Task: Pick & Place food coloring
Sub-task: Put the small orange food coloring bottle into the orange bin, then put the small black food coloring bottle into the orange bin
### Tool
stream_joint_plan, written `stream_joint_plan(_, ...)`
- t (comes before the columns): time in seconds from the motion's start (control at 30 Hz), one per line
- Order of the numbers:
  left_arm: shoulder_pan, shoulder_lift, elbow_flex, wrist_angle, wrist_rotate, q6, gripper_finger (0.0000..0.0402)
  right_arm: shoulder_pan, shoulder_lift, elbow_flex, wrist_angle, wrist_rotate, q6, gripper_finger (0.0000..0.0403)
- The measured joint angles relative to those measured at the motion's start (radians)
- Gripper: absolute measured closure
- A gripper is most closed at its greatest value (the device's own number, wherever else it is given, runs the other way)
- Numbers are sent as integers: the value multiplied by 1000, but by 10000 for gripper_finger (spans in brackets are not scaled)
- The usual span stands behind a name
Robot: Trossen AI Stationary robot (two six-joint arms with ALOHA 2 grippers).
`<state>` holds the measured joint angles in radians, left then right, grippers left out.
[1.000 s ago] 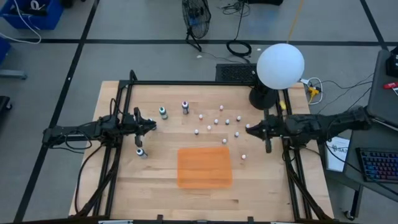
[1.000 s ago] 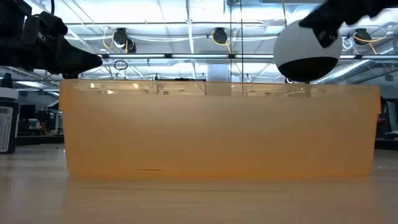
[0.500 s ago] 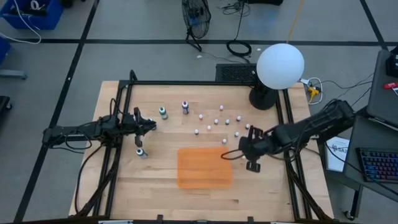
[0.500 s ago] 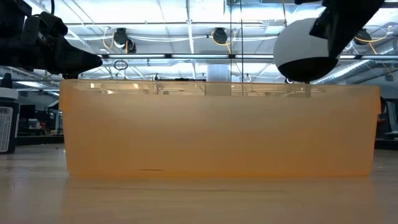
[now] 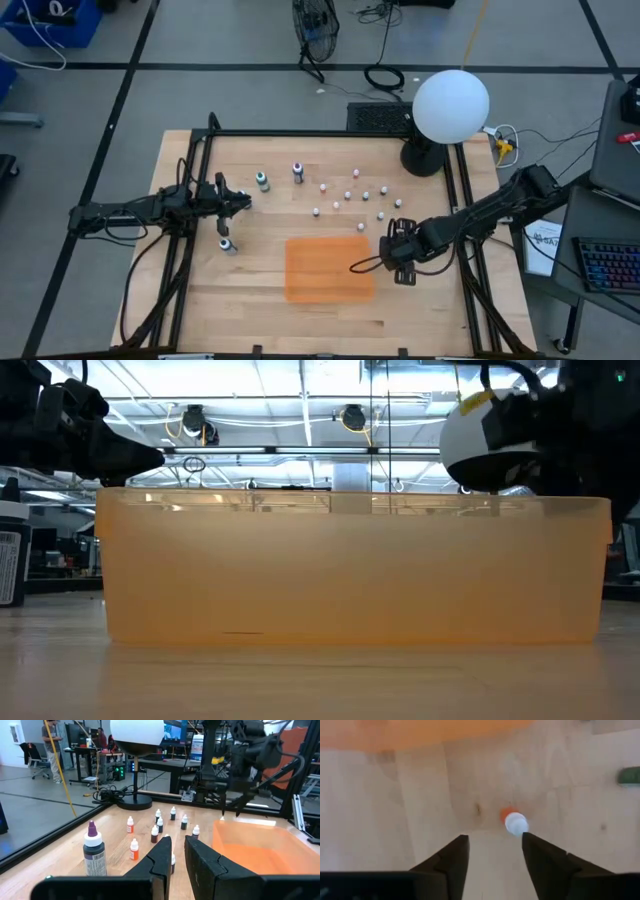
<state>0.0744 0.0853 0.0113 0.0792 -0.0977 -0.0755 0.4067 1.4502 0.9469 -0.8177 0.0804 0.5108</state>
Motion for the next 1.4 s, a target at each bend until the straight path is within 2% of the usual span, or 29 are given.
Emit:
stream_joint_plan(0.23, 0, 0, 0, 0, 0, 0, 346, -4, 4, -82, 100, 3, -28, 209)
stream_joint_plan(0.47, 0, 0, 0, 0, 0, 0, 346, -13, 5, -91, 126, 27, -44, 212)
stream_joint_plan(0.67, 0, 0, 0, 0, 0, 0, 346, -17, 5, -91, 225, 44, -86, 209)
stream_joint_plan(0.9, 0, 0, 0, 0, 0, 0, 346, -76, -103, -91, 13, 194, -139, 213)
stream_joint_plan(1.03, 0, 0, 0, 0, 0, 0, 346, -150, -199, -90, -71, 262, -133, 209)
stream_joint_plan(1.2, 0, 0, 0, 0, 0, 0, 346, -335, -248, -90, -123, 261, -137, 200)
stream_joint_plan(1.4, 0, 0, 0, 0, 0, 0, 346, -568, -233, -90, -102, 157, -254, 191)
